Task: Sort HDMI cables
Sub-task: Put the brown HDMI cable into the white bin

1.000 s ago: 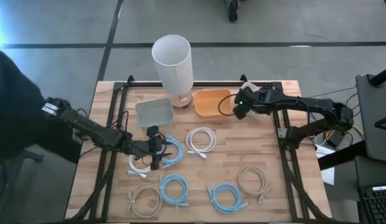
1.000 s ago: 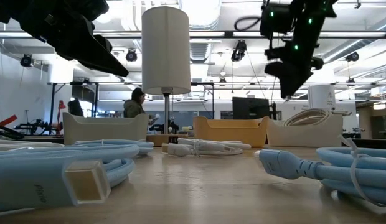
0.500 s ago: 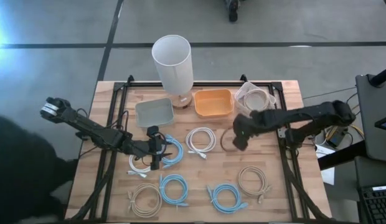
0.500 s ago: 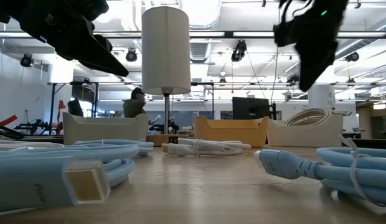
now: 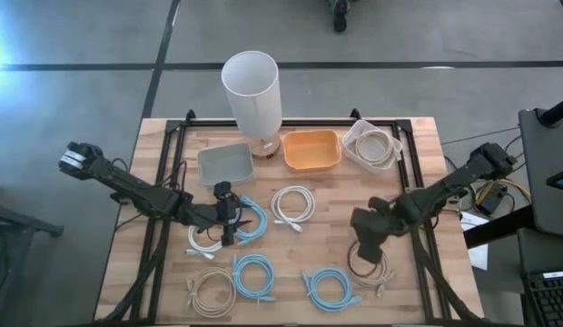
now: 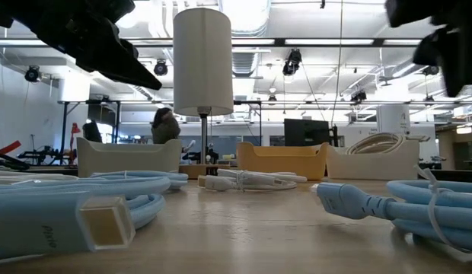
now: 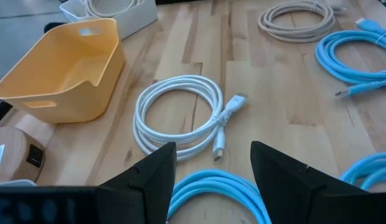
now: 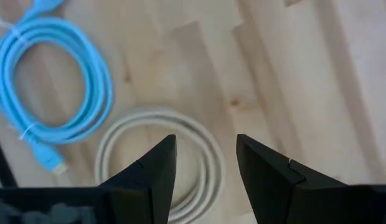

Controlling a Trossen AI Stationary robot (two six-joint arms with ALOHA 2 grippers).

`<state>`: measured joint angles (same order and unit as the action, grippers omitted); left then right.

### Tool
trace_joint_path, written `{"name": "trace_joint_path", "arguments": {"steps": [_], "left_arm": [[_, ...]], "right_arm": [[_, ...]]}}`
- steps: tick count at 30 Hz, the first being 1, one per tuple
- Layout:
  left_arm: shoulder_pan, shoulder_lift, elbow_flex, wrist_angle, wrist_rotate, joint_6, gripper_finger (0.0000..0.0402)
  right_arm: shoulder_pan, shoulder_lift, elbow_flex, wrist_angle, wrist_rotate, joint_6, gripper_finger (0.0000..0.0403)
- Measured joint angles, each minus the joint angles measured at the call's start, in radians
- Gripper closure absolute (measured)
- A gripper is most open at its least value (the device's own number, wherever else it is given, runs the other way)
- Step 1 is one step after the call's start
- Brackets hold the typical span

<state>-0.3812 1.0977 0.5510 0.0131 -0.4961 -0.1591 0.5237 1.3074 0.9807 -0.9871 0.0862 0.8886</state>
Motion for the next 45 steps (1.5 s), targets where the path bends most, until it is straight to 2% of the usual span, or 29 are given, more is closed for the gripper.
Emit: {"name": "trace_joint_path", "arguments": {"steps": [5,9,14,20,28,33,38,42,45], "left_arm": [[0.0,0.0,0.0,0.011,0.0,0.003,0.0188],[0.0,0.0,0.0,0.015,0.0,0.003,0.0188],[0.0,0.0,0.0,0.019,0.0,0.003,0.0188],[0.0,0.0,0.0,0.019,0.0,0.003,0.0188],[0.0,0.0,0.0,0.017,0.0,0.003,0.0188],[0.0,0.0,0.0,0.016,0.0,0.003,0.0188],[0.0,0.0,0.0,0.017,0.0,0.0,0.0188],[0.0,0.0,0.0,0.017,0.0,0.0,0.0188],[0.0,0.0,0.0,0.017,0.001,-0.001,0.0188]], "right_arm": [[0.097,0.05,-0.023,0.024,-0.037,0.035,0.0239],[0.127,0.118,-0.042,0.065,-0.043,0.016,0.0239],[0.108,0.193,-0.051,0.053,-0.049,0.026,0.0239],[0.081,0.269,-0.074,0.059,-0.121,-0.013,0.0239],[0.034,0.315,-0.119,0.155,-0.121,-0.008,0.0239],[0.033,0.357,-0.136,0.157,-0.104,-0.003,0.0241],[0.033,0.365,-0.134,0.153,-0.078,-0.028,0.0266],[0.034,0.345,-0.135,0.152,0.012,-0.019,0.0304],[0.03,0.328,-0.137,0.154,0.035,-0.003,0.0335]]}}
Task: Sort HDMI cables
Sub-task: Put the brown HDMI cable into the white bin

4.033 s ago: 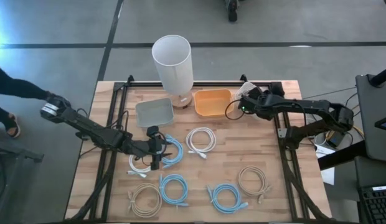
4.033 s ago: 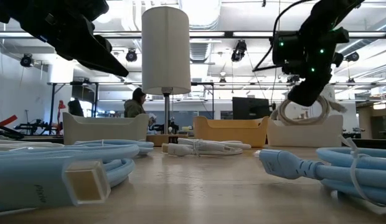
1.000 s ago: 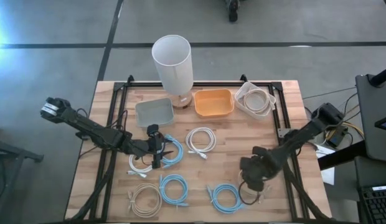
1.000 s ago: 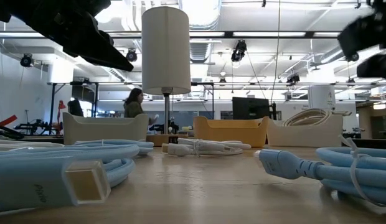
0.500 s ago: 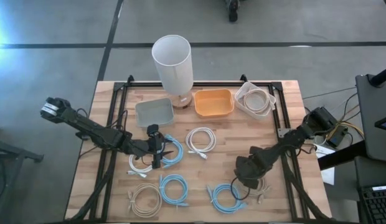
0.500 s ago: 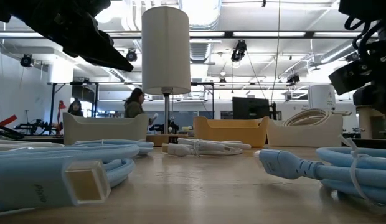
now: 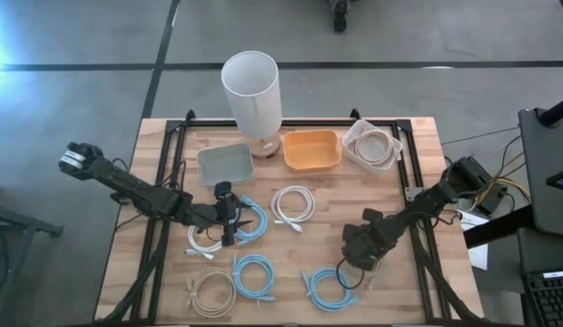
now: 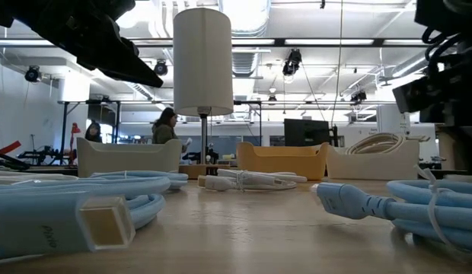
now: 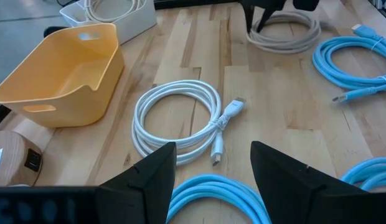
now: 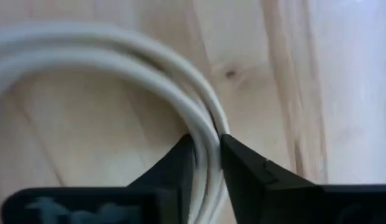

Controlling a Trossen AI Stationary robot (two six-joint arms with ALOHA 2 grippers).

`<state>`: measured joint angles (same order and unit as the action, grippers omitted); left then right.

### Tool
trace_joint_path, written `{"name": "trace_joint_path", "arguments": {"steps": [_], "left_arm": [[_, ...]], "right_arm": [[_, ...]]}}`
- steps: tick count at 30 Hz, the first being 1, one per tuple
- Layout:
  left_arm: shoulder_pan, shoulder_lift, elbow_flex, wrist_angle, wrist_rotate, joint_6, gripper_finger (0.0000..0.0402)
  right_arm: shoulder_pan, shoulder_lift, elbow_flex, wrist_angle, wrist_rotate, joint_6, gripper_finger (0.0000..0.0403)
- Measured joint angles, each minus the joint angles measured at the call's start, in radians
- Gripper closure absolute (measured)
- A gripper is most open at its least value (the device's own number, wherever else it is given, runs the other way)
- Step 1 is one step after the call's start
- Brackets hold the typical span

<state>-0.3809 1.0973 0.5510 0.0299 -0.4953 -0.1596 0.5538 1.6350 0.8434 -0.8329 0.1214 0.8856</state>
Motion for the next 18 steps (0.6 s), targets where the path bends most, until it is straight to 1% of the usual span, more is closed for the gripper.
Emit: {"name": "trace_joint_path", "arguments": {"steps": [4,7,10,12,18], "left_arm": [[0.0,0.0,0.0,0.0,0.0,0.001,0.0188],[0.0,0.0,0.0,0.0,0.0,0.002,0.0188],[0.0,0.0,0.0,0.0,0.0,0.003,0.0188],[0.0,0.0,0.0,0.0,0.0,0.007,0.0188],[0.0,0.0,0.0,-0.001,0.0,0.046,0.0188]], "right_arm": [[-0.008,-0.026,-0.002,0.0,0.014,0.075,0.0365],[-0.021,-0.059,-0.002,-0.004,0.025,0.107,0.0371],[-0.042,-0.095,-0.002,-0.045,0.081,0.132,0.0371],[-0.056,-0.126,-0.002,-0.11,0.159,0.163,0.0371],[-0.098,-0.248,-0.001,-0.347,0.477,0.261,0.0371]]}}
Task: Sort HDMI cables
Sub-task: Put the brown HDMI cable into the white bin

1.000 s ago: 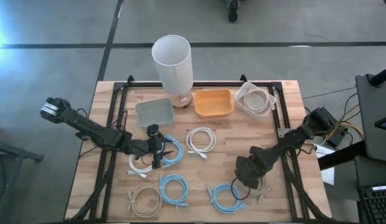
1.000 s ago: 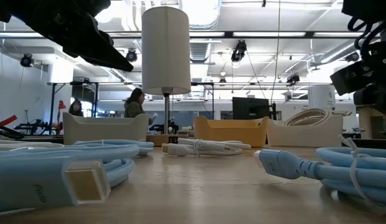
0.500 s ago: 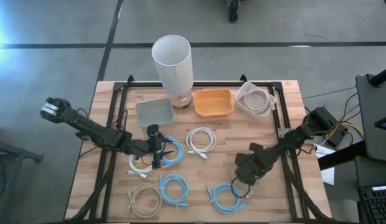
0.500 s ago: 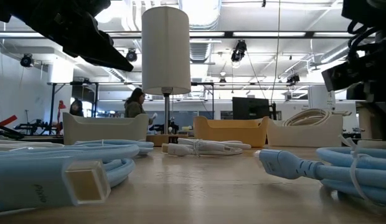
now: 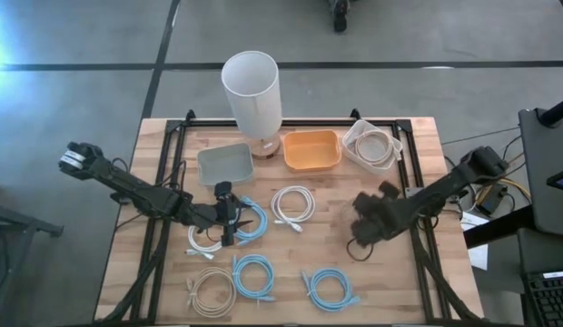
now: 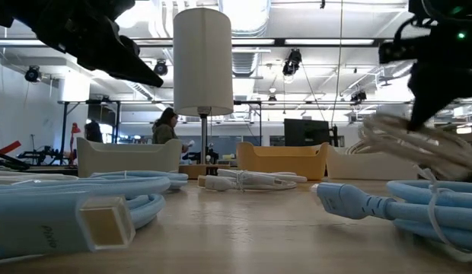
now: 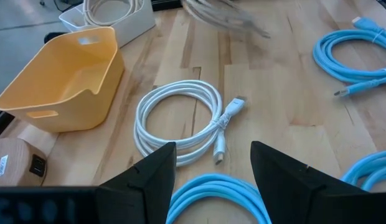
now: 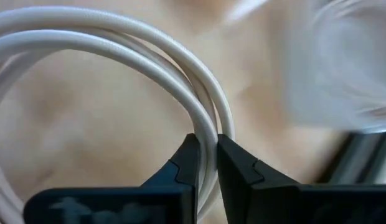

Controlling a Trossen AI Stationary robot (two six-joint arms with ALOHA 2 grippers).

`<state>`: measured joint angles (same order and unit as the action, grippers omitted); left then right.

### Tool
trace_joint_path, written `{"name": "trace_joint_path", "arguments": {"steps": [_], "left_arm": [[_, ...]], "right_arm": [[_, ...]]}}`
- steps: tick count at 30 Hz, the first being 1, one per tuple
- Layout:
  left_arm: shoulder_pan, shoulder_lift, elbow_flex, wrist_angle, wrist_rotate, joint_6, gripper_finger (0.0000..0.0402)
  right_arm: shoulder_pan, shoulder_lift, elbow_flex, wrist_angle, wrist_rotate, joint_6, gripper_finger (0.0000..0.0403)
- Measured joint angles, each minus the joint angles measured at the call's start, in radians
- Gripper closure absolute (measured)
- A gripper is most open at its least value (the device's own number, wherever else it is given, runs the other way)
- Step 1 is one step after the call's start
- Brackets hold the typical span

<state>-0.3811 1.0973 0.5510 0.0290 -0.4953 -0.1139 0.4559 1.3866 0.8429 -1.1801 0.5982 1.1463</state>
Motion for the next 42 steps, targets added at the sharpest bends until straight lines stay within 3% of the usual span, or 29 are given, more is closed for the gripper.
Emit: {"name": "trace_joint_path", "arguments": {"steps": [4,10,18,23,29,35,42], "left_arm": [[0.001,0.0,0.0,0.0,0.0,0.014,0.0188],[0.004,0.0,0.0,0.0,0.0,0.014,0.0188],[0.022,0.0,0.0,0.0,-0.001,0.021,0.0188],[0.033,0.0,0.0,0.001,0.0,0.036,0.0188],[0.035,0.0,0.0,0.0,0.0,0.036,0.0188],[0.035,0.0,0.0,0.0,0.0,0.037,0.0188],[0.034,0.0,0.0,-0.005,0.0,0.037,0.0188]], "right_arm": [[-0.056,-0.097,0.0,-0.104,0.172,0.004,0.0371],[-0.207,-0.245,0.001,-0.123,0.403,-0.071,0.0371],[-0.518,-0.358,0.002,-0.11,0.584,-0.147,0.0371],[-0.723,-0.358,0.002,-0.032,0.561,-0.131,0.0371],[-0.907,-0.286,0.002,0.069,0.4,-0.263,0.0371],[-1.007,-0.209,0.002,0.144,0.389,-0.26,0.0367],[-1.049,-0.114,0.002,0.203,0.345,-0.256,0.0366]]}}
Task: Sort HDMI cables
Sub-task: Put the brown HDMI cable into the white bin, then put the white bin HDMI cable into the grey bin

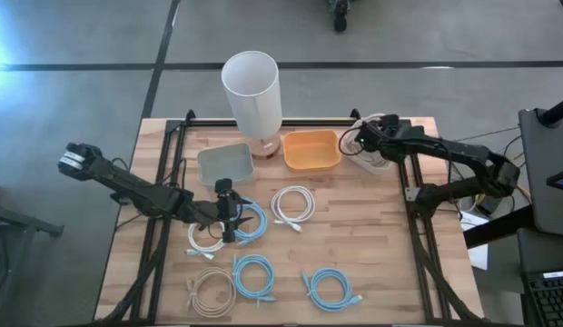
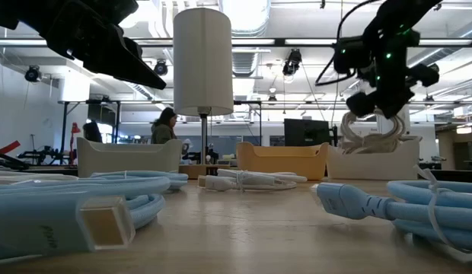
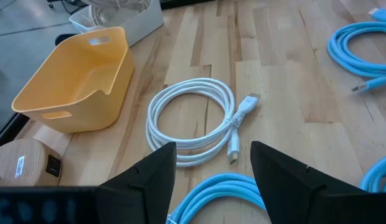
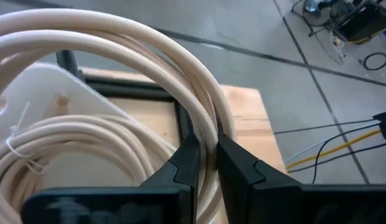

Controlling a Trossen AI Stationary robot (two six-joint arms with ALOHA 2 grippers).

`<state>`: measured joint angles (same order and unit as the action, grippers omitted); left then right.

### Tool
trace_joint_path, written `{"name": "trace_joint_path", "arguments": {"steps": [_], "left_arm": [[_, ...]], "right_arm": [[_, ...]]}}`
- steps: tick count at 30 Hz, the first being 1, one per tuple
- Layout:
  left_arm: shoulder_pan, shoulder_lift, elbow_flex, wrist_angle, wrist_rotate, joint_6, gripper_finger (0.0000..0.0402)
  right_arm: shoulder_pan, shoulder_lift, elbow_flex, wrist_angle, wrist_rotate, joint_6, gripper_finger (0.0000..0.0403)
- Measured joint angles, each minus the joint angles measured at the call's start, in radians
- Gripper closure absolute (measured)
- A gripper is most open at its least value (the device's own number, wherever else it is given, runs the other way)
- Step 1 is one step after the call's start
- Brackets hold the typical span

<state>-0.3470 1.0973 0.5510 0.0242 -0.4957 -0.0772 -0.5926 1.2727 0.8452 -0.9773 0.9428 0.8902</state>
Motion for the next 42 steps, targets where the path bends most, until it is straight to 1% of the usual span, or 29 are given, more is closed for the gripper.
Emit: {"name": "trace_joint_path", "arguments": {"steps": [8,13,18,25,31,37,42], "left_arm": [[0.0,0.0,0.0,-0.005,0.0,0.0,0.0188],[0.0,0.0,0.0,-0.007,0.0,0.0,0.0188],[0.0,0.0,0.0,-0.014,0.0,0.0,0.0188],[-0.001,0.0,0.0,-0.014,0.0,0.0,0.0188],[-0.001,0.0,0.0,-0.014,0.0,-0.001,0.0188],[-0.001,0.0,0.0,-0.014,0.0,-0.007,0.0188],[0.0,0.0,0.0,-0.014,0.0,-0.009,0.0188]], "right_arm": [[0.0,0.122,0.0,0.013,-0.001,-0.032,0.0359],[0.0,0.163,0.0,0.017,-0.029,-0.049,0.033],[0.0,0.161,0.0,0.02,-0.038,-0.064,0.0301],[0.004,0.093,0.0,0.02,-0.052,-0.09,0.028],[0.008,-0.019,0.0,0.023,-0.116,-0.143,0.0271],[0.012,-0.132,0.0,0.024,-0.181,-0.157,0.0276],[0.043,-0.195,0.0,0.026,-0.186,-0.154,0.0283]]}}
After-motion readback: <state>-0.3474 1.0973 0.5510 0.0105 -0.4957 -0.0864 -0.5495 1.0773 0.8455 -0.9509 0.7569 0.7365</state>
